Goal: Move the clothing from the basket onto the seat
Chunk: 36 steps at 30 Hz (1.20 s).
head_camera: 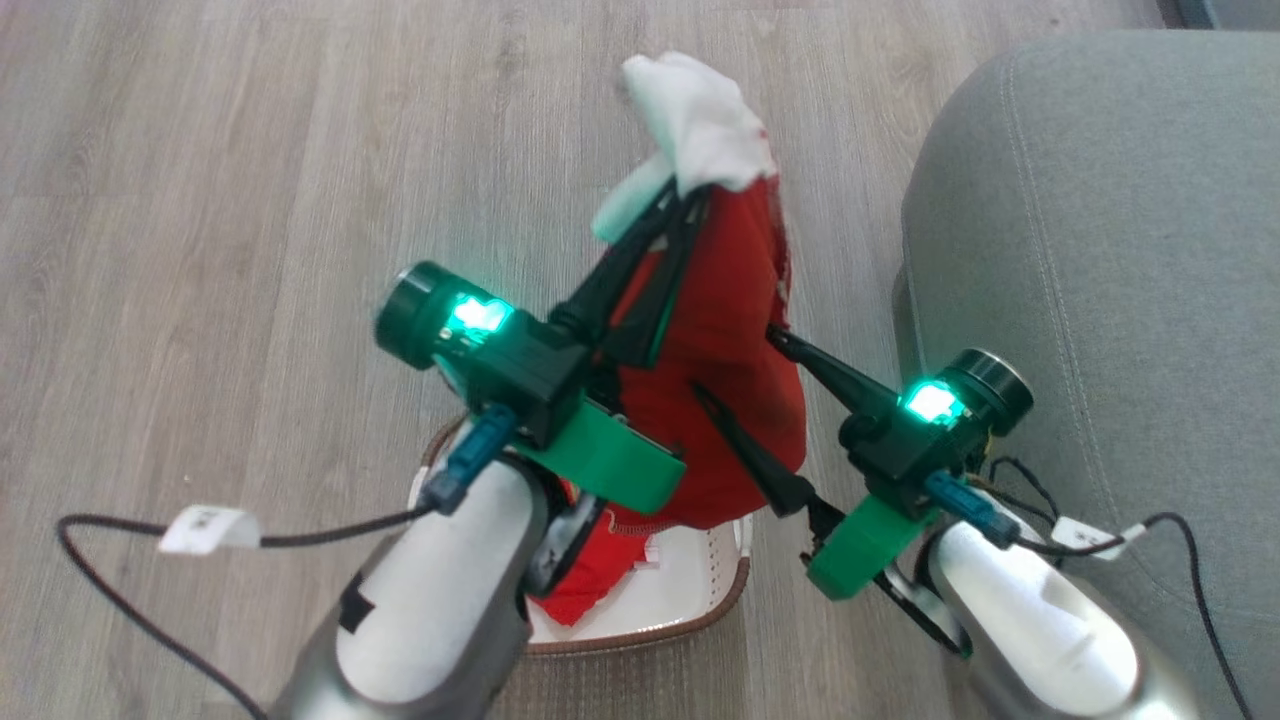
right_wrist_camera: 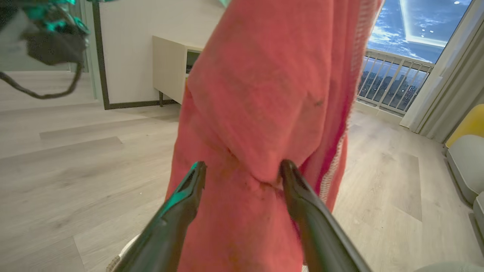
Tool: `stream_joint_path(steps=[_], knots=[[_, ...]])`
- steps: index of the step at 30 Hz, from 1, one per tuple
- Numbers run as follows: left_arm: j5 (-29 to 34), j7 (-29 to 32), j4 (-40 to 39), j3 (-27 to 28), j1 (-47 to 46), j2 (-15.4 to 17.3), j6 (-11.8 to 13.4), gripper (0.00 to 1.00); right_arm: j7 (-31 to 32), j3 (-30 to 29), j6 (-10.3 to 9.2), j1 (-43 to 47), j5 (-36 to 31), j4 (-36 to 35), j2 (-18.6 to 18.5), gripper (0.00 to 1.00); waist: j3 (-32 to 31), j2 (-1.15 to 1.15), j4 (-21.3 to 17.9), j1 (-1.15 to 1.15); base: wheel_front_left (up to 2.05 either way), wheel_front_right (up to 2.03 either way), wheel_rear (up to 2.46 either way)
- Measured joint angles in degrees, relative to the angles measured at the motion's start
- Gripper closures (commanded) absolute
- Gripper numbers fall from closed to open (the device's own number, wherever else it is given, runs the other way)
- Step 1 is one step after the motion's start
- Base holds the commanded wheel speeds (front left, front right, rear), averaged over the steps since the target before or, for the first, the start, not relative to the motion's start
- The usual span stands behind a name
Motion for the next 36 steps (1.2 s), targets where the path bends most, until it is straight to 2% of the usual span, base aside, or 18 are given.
stream_joint_path(steps=[2, 3, 6, 14, 15, 16, 17, 24, 30, 36], knots=[[0.0, 0.0, 0.0, 0.0, 0.0, 0.0, 0.0, 1.00, 0.0, 0.0, 0.00, 0.0, 0.0, 0.0, 0.0, 0.00, 0.0, 0.00, 0.0, 0.00, 0.00, 0.00, 0.00], [-0.4, 0.0, 0.0, -1.8, -0.8, 0.0, 0.9, 1.00, 0.0, -0.1, 0.00, -0.6, -1.1, 2.4, 1.2, 0.00, 0.0, 0.00, 0.1, 0.00, 0.00, 0.00, 0.00], [-0.5, 0.0, 0.0, -3.5, -1.2, 0.0, 1.5, 1.00, 0.0, -0.3, 0.00, -1.4, -2.3, 4.8, 2.5, 0.00, 0.0, 0.00, 0.4, 0.00, 0.00, 0.00, 0.00], [-2.1, 0.0, 0.0, -6.8, -1.9, 0.0, 1.9, 1.00, 0.0, -1.8, 0.00, -2.9, -3.3, 9.0, 5.1, 0.00, 0.0, 0.00, 1.4, 0.00, 0.00, 0.00, 0.00], [-2.1, 0.0, 0.0, -7.3, -1.9, 0.1, 2.0, 1.00, 0.0, -2.0, 0.00, -3.0, -3.2, 9.3, 5.4, 0.35, -0.1, 0.00, 1.6, 0.00, 0.00, 0.00, 0.00], [-2.3, 0.0, 0.0, -7.6, -1.9, 0.0, 2.0, 1.00, 0.0, -2.4, 0.00, -3.1, -2.7, 9.6, 5.9, 0.91, -0.1, 0.00, 1.8, 0.00, 0.00, 0.00, 0.00], [-2.6, 0.0, 0.0, -7.7, -1.9, 0.0, 2.2, 1.00, 0.0, -2.9, 0.00, -3.1, -2.0, 9.8, 6.3, 1.00, -0.2, 0.00, 1.9, 0.00, 0.00, 0.00, 0.00], [-2.6, 0.0, 2.0, -5.6, -1.9, 0.0, 3.0, 1.00, 0.0, -4.8, 0.00, -3.1, 0.8, 8.7, 6.7, 1.00, -0.3, 0.00, 2.4, 0.00, 0.00, 0.00, 0.00], [-2.4, 0.0, 3.8, -1.7, -1.5, 0.0, 2.8, 1.00, 0.0, -10.2, 0.00, -2.4, 2.4, 5.7, 6.6, 1.00, -0.3, 0.00, 2.2, 0.00, 0.00, 0.00, 0.00], [-1.4, 0.0, 5.1, 1.0, 0.5, 0.0, 0.9, 1.00, 0.0, -17.3, 0.00, -1.0, 2.4, 2.3, 6.8, 1.00, -0.2, 0.00, 2.1, 0.00, 0.00, 0.00, 0.00]])
